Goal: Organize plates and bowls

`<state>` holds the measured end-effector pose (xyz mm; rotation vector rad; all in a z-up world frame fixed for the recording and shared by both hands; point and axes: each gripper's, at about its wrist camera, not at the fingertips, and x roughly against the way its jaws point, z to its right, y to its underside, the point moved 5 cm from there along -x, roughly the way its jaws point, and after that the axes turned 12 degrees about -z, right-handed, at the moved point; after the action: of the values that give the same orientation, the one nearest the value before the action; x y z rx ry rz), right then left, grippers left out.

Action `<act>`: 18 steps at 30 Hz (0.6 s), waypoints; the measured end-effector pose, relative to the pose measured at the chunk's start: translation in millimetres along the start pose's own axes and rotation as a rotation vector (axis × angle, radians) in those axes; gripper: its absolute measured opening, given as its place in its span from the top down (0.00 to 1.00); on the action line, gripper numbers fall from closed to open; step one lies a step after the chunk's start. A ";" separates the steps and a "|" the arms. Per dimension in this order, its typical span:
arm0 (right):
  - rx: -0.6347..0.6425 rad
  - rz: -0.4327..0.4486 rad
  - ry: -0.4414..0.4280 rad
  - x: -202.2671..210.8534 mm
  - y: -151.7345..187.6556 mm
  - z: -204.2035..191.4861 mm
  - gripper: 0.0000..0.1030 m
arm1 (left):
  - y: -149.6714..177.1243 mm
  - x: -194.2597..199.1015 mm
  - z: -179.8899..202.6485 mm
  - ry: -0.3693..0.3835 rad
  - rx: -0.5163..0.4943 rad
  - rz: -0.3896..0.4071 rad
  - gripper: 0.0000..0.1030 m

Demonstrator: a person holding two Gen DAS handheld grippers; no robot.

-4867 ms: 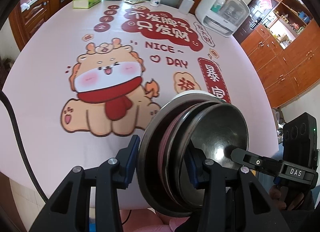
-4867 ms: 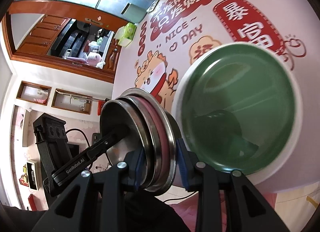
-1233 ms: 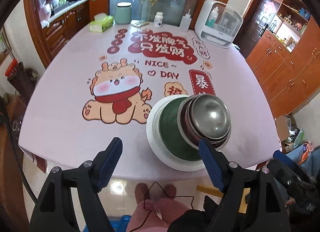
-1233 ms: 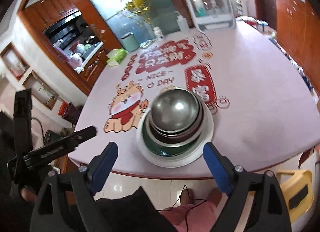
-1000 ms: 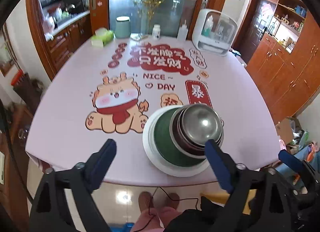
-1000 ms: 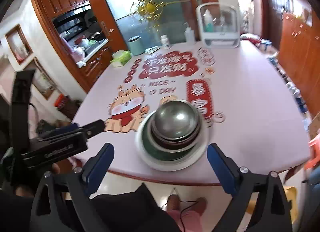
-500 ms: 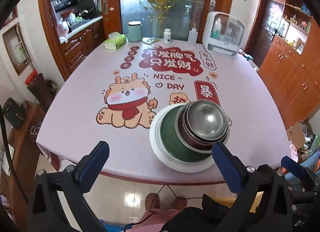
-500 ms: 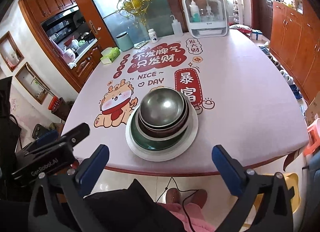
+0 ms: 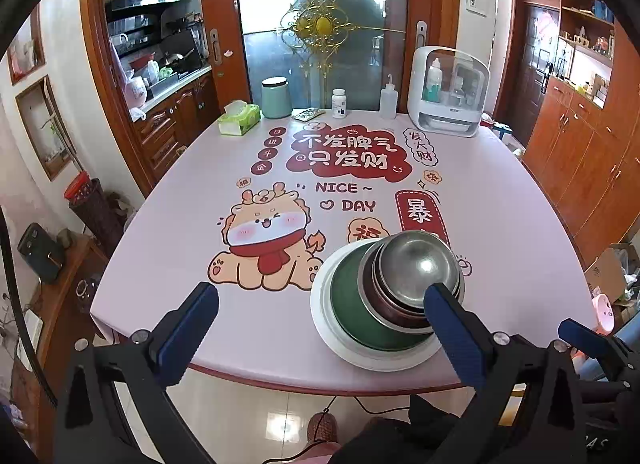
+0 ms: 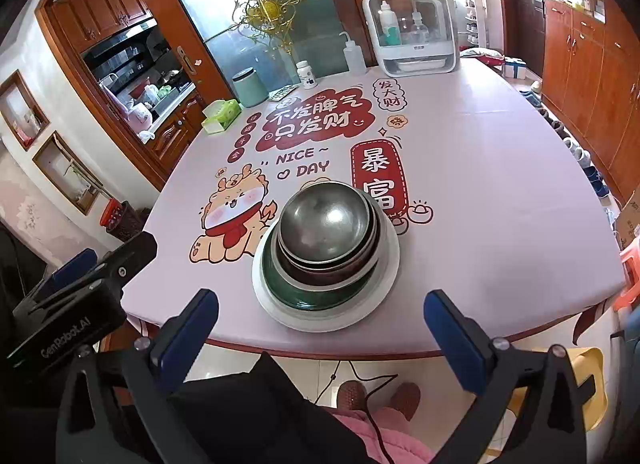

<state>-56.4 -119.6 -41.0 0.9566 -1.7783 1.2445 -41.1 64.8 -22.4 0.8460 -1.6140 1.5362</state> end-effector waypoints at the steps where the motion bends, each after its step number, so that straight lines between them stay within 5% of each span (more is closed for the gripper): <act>1: 0.001 0.000 -0.001 0.0 0.1 0.3 0.00 | -0.7 0.5 1.2 -0.002 -0.001 0.002 0.01; 18: 0.001 0.001 0.002 -0.4 -6.1 1.7 0.00 | -7.1 0.1 4.5 -0.007 -0.003 0.012 0.01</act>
<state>-51.1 -122.6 -39.3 0.9551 -1.7771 1.2465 -35.4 59.8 -18.7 0.8429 -1.6289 1.5398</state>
